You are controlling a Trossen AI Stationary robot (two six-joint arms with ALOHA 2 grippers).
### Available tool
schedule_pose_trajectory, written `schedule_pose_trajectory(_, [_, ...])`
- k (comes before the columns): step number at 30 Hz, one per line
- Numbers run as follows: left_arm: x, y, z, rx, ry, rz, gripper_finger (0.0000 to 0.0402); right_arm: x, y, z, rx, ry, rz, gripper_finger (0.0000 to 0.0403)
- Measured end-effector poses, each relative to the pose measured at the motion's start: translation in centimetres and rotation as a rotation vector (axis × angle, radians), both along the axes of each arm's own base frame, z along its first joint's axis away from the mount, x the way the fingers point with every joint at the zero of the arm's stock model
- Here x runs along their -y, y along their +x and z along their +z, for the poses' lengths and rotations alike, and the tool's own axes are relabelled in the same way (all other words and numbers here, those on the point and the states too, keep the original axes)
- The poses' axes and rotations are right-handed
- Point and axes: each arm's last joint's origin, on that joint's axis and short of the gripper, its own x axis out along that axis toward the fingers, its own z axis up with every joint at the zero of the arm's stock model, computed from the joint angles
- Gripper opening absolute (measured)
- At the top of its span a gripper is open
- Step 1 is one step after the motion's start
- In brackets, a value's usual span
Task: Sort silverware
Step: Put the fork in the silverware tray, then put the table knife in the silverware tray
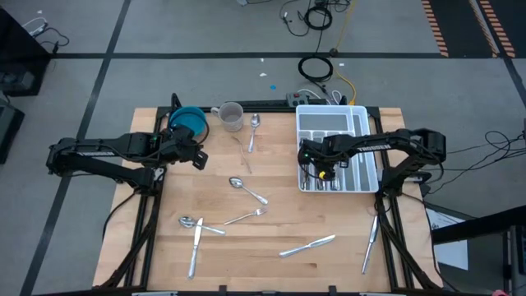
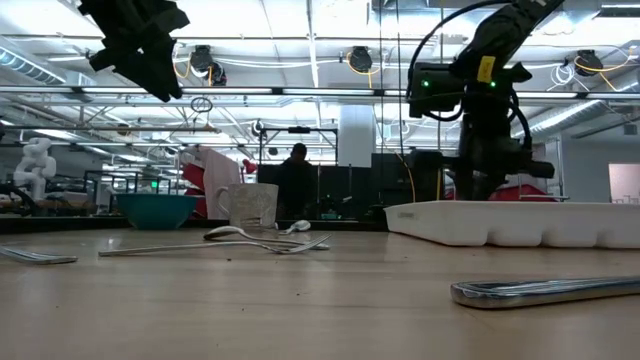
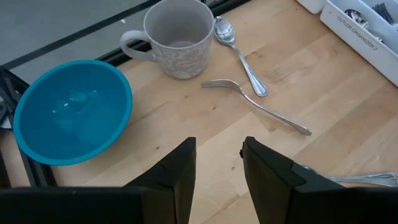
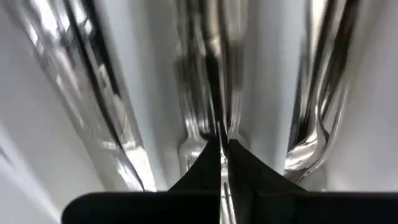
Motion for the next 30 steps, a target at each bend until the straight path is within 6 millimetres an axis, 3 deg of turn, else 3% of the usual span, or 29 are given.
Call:
schedule_pose_trajectory(4, [0.0, 0.0, 0.0, 0.0, 0.001, 0.001, 0.0136, 0.2, 0.0, 0.0, 0.054, 0.053, -0.155, 0.0016])
schedule_pose_trajectory(11, [0.0, 0.0, 0.0, 0.0, 0.003, 0.002, 0.0136, 0.2, 0.0, 0.0, 0.078, 0.059, -0.269, 0.008])
schedule_pose_trajectory(17, [0.0, 0.0, 0.0, 0.0, 0.003, 0.002, 0.0136, 0.5, 0.6, 1.4, 0.112, 0.012, -0.399, 0.0127])
schedule_pose_trajectory(21, [0.0, 0.0, 0.0, 0.0, 0.003, 0.002, 0.0136, 0.8, 1.3, 3.8, 0.127, -0.017, -0.525, 0.014])
schedule_pose_trajectory(24, [0.0, 0.0, 0.0, 0.0, 0.003, 0.001, 0.0136, 0.9, 1.8, 6.6, 0.157, -0.001, -0.67, 0.014])
schedule_pose_trajectory(27, [0.0, 0.0, 0.0, -0.004, 0.006, -0.003, 0.0136, 0.7, 2.1, 9.9, 0.197, 0.078, -0.915, 0.0141])
schedule_pose_trajectory(30, [0.0, 0.0, 0.0, -0.004, 0.006, -0.003, 0.0136, 0.1, 1.9, 11.9, 0.184, 0.286, -1.259, 0.0141])
